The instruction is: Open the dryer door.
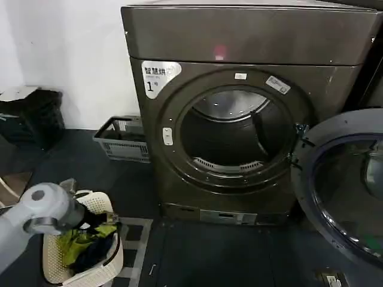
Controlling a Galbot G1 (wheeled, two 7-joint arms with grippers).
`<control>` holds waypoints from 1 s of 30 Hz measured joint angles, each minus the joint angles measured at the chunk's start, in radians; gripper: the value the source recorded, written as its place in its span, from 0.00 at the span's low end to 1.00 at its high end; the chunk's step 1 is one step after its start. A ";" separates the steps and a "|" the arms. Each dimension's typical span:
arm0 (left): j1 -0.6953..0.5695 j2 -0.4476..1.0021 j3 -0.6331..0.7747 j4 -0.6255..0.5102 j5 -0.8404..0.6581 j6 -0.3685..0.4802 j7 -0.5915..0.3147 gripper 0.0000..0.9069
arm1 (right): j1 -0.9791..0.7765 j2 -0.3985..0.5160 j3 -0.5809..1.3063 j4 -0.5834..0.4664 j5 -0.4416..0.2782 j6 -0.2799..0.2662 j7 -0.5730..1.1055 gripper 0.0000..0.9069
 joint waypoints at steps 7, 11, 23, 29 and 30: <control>-0.016 -0.023 0.004 0.030 -0.001 0.000 0.003 1.00 | -0.001 0.001 0.000 -0.005 0.007 0.004 -0.001 1.00; -0.019 -0.032 0.006 0.044 0.005 0.000 0.003 1.00 | -0.001 0.001 0.003 -0.012 0.006 0.007 -0.001 1.00; -0.021 -0.029 0.003 0.088 0.022 0.000 0.012 1.00 | 0.005 -0.012 0.016 -0.043 0.006 0.013 -0.005 1.00; -0.011 -0.023 -0.012 0.114 0.025 0.000 0.018 1.00 | 0.013 -0.016 0.017 -0.051 0.006 0.017 -0.010 1.00; -0.012 -0.022 -0.014 0.119 0.025 0.000 0.019 1.00 | 0.014 -0.016 0.017 -0.052 0.006 0.017 -0.010 1.00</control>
